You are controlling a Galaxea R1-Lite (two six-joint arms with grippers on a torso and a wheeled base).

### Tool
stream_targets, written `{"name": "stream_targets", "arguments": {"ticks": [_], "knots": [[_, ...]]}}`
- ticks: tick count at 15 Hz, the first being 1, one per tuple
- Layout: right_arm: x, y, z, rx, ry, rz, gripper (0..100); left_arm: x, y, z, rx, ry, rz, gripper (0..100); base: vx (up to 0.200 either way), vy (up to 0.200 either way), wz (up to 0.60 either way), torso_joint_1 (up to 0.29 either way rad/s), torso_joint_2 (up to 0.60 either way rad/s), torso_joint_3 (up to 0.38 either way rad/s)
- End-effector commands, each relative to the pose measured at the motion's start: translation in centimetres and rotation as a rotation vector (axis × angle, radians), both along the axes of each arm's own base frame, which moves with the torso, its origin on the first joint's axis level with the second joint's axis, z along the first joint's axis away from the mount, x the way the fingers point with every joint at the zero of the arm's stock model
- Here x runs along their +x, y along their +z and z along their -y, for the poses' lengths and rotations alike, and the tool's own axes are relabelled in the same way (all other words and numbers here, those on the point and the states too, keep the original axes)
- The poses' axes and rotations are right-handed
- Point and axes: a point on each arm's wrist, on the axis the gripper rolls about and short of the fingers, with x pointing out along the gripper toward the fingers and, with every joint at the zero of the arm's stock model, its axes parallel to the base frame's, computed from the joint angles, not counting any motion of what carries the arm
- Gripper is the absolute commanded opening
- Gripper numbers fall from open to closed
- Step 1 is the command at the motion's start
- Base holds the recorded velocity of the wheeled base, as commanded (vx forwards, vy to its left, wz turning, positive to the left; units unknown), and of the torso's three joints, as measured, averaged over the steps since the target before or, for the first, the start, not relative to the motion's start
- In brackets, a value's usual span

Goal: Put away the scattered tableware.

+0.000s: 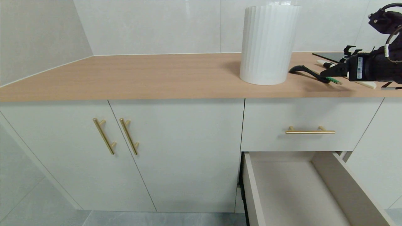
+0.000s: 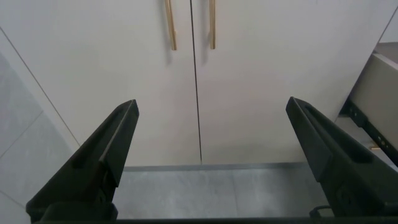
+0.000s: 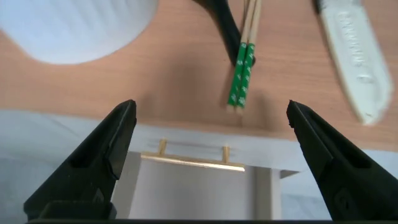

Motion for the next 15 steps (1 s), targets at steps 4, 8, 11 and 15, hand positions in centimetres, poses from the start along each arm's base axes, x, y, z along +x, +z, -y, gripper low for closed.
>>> {"name": "stream_targets", "arguments": {"ticks": [4,8,11,15], "knots": [[3.1,-1.6,0.1,-0.023,-0.086,-0.028,100,0.0,0.0,0.0,0.000,0.000,0.000,100,0.000,0.000,0.00,0.000,0.00,0.000],[3.8,-2.2,0.1,-0.037,-0.111,-0.040,100,0.0,0.0,0.0,0.000,0.000,0.000,100,0.000,0.000,0.00,0.000,0.00,0.000],[3.9,-2.2,0.1,-0.038,-0.113,-0.040,100,0.0,0.0,0.0,0.000,0.000,0.000,100,0.000,0.000,0.00,0.000,0.00,0.000],[4.0,-2.3,0.0,-0.040,-0.112,-0.046,0,0.0,0.0,0.0,0.000,0.000,-0.001,100,0.000,0.000,0.00,0.000,0.00,0.000]]}}
